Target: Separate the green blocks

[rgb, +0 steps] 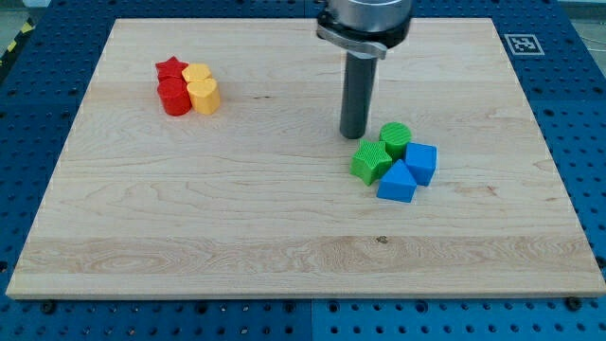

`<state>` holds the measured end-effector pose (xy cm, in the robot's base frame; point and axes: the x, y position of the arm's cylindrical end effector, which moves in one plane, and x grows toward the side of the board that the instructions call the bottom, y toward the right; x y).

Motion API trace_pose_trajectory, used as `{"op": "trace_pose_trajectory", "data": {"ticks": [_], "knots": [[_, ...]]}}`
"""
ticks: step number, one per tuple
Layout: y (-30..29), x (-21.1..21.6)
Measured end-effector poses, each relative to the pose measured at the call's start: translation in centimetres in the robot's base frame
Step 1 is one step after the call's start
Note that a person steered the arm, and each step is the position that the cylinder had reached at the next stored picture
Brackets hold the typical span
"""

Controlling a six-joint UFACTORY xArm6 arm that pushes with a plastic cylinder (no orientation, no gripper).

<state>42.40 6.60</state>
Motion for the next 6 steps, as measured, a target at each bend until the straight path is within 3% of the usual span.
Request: {"op": "trace_pose_trajectory", "data": {"ticks": [6], "knots": [[2.5,2.3]]}}
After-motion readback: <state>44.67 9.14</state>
